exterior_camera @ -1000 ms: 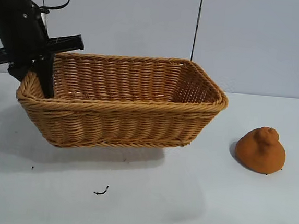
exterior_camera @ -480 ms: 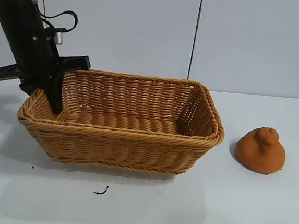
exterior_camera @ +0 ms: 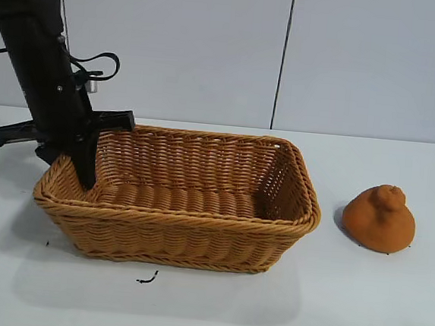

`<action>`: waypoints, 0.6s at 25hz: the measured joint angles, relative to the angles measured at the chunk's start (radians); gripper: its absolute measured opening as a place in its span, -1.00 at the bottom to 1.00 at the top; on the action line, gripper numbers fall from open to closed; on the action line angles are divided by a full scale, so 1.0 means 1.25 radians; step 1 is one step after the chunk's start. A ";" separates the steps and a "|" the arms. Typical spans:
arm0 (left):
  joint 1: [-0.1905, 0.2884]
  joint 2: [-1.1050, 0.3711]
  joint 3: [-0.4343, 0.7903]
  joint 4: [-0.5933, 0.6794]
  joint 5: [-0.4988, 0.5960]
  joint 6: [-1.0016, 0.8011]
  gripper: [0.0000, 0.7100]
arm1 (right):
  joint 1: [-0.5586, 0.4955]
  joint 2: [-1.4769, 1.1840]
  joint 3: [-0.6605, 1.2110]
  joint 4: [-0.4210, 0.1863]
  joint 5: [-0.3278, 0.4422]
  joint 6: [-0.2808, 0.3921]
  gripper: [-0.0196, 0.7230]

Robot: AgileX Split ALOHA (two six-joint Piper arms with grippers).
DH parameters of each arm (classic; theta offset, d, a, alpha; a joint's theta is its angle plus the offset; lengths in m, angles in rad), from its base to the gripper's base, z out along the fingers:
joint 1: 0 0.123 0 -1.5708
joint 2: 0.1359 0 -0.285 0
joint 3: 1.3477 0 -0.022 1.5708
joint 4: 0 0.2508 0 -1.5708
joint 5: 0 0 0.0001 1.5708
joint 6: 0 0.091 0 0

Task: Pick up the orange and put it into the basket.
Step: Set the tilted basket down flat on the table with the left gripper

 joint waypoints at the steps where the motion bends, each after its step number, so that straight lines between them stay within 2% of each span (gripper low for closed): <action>1: 0.000 0.000 0.000 0.000 0.000 0.000 -0.07 | 0.000 0.000 0.000 0.005 0.000 0.000 0.92; 3: 0.000 0.001 0.000 0.000 0.002 0.000 0.38 | 0.000 0.000 0.000 0.005 0.000 0.000 0.92; 6: 0.000 0.001 -0.010 0.001 0.027 0.000 0.76 | 0.000 0.000 0.000 0.005 0.000 0.000 0.92; 9: 0.000 0.001 -0.029 0.003 0.071 0.000 0.85 | 0.000 0.000 0.000 0.005 0.000 0.000 0.92; 15: 0.000 -0.047 -0.053 0.004 0.117 0.002 0.87 | 0.000 0.000 0.000 0.005 0.000 0.000 0.92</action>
